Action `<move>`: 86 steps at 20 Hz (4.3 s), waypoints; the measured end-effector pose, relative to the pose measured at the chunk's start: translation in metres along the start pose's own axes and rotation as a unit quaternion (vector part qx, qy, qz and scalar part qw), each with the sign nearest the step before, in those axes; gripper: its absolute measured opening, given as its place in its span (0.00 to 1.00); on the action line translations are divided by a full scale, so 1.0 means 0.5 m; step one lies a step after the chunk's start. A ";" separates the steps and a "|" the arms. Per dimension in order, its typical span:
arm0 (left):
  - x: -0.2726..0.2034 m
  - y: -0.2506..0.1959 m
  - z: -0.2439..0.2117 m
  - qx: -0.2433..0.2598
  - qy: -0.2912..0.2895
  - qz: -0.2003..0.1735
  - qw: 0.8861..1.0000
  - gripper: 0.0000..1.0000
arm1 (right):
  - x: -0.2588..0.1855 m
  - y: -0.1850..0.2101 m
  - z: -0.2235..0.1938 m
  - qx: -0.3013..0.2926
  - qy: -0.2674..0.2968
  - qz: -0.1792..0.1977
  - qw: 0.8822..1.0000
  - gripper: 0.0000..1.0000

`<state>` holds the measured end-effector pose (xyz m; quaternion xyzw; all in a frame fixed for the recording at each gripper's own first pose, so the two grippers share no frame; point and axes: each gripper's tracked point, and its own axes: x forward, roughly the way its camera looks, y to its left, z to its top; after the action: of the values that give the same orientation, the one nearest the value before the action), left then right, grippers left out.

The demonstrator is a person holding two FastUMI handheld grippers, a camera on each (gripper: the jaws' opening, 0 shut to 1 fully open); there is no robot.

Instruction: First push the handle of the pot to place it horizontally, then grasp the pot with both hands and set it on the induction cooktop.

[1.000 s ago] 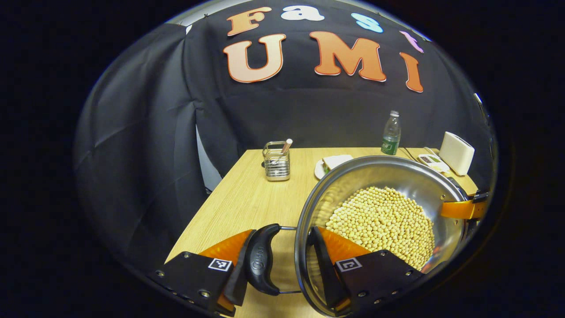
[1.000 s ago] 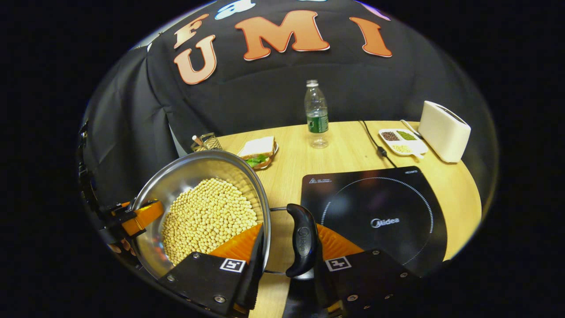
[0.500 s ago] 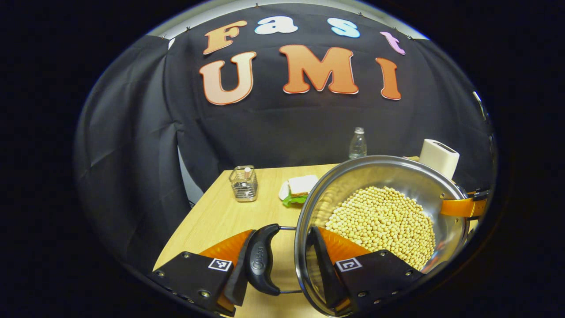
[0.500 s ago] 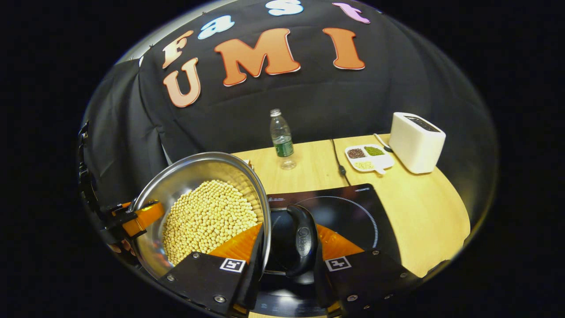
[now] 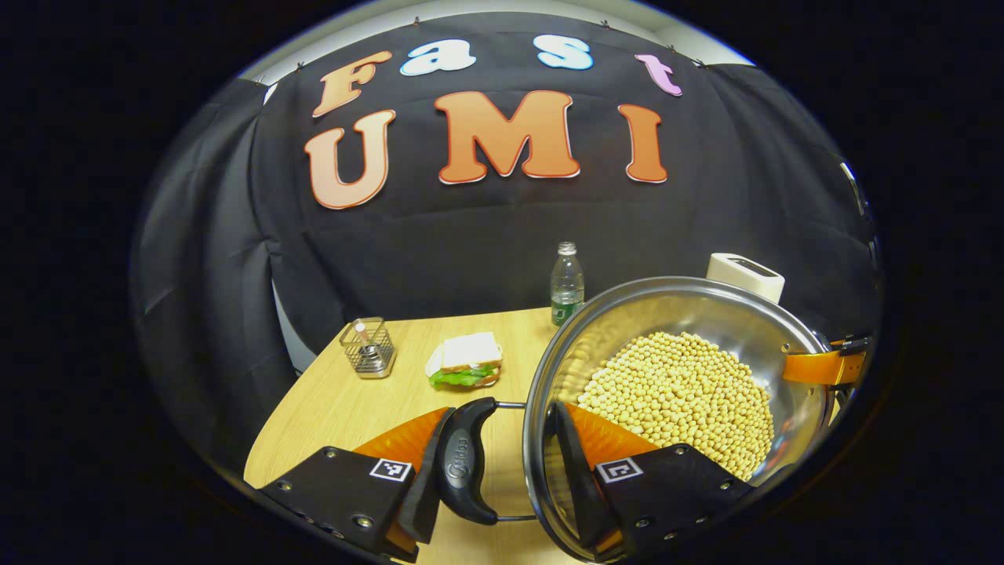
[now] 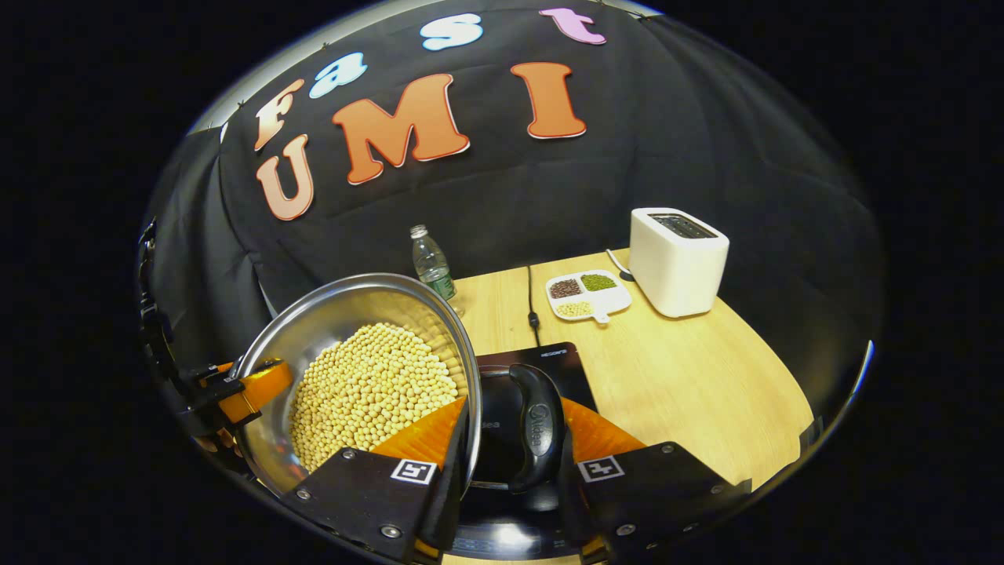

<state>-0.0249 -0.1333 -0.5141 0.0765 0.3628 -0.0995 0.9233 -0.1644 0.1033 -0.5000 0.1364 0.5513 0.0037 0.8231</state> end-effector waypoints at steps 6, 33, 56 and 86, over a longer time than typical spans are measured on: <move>0.033 -0.082 0.001 0.001 -0.003 -0.019 1.000 0.70 | 0.009 -0.081 0.006 0.008 -0.003 -0.020 1.000 0.51; 0.184 -0.146 -0.108 -0.006 0.043 -0.040 0.998 0.70 | 0.141 -0.149 -0.065 0.028 0.054 -0.052 0.997 0.51; 0.181 -0.136 -0.090 0.009 0.034 -0.032 0.999 0.75 | 0.162 -0.140 -0.044 0.033 0.032 -0.043 0.998 0.68; -0.546 0.273 0.478 -0.103 -0.323 0.071 0.938 0.87 | -0.448 0.056 0.436 -0.146 -0.382 0.041 0.912 0.93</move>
<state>-0.0315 -0.0173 -0.1444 -0.0294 0.0465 -0.0152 0.9984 -0.0503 0.0470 -0.2133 0.0280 0.1821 0.0654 0.9807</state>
